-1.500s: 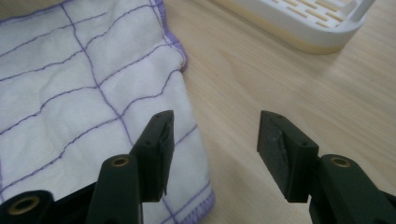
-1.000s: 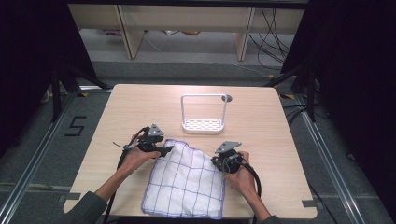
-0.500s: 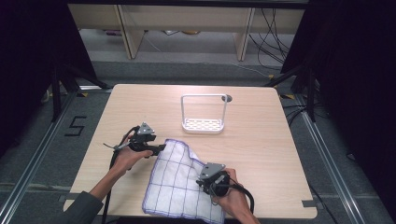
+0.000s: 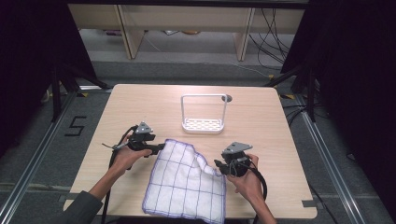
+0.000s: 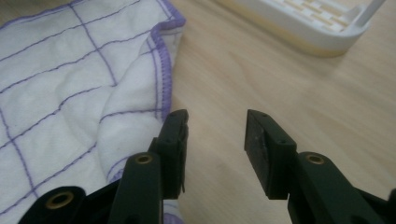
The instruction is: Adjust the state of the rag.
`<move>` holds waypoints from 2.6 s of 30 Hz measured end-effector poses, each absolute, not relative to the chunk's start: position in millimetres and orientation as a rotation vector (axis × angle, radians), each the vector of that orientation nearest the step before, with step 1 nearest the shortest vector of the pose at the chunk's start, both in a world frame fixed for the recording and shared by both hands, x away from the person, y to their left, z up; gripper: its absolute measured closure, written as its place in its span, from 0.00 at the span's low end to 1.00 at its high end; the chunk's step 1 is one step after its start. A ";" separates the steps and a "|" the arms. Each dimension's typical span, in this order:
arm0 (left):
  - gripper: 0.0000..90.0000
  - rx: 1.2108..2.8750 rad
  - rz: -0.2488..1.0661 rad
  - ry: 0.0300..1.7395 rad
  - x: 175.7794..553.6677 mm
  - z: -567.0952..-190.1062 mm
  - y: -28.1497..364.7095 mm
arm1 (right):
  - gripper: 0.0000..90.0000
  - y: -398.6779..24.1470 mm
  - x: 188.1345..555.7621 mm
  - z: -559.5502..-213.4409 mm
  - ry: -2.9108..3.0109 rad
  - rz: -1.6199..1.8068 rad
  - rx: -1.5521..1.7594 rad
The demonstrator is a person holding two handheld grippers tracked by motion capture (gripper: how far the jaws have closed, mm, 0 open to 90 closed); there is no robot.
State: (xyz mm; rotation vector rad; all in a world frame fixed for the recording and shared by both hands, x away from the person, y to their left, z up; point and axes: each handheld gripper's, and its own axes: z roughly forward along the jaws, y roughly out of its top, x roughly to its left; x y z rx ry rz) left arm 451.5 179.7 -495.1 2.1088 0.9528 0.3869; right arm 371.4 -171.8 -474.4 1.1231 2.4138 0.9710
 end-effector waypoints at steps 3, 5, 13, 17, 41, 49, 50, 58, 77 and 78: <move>0.42 2.112 0.388 0.954 451.6 -495.0 180.9 | 0.63 -166.3 371.1 -479.8 2.457 1.003 1.121; 0.41 2.110 0.383 0.964 451.3 -494.4 181.3 | 0.62 -161.2 368.1 -480.0 2.480 0.995 1.118; 0.41 2.124 0.380 0.948 450.1 -495.8 178.6 | 0.58 -139.2 356.7 -495.3 2.540 0.928 1.082; 0.41 2.120 0.376 0.948 450.9 -497.8 178.1 | 0.64 -138.8 358.6 -496.0 2.565 0.907 1.093; 0.46 2.191 0.399 0.839 464.9 -504.7 144.8 | 0.96 -157.5 365.1 -469.7 2.499 1.027 0.958; 0.62 2.225 0.376 0.807 472.5 -512.0 137.7 | 0.96 -167.7 375.6 -461.5 2.444 1.020 0.968; 0.66 2.224 0.373 0.810 472.7 -511.2 137.9 | 0.96 -170.1 378.8 -459.8 2.433 1.014 0.963; 0.84 2.203 0.345 0.843 478.4 -511.9 144.6 | 0.96 -182.4 401.1 -457.0 2.402 0.992 1.017; 0.73 2.172 0.371 0.894 485.0 -506.0 160.5 | 0.96 -179.9 409.7 -457.6 2.406 0.989 1.031; 0.71 2.181 0.371 0.891 485.5 -506.3 160.1 | 0.96 -180.5 410.4 -457.7 2.401 0.989 1.021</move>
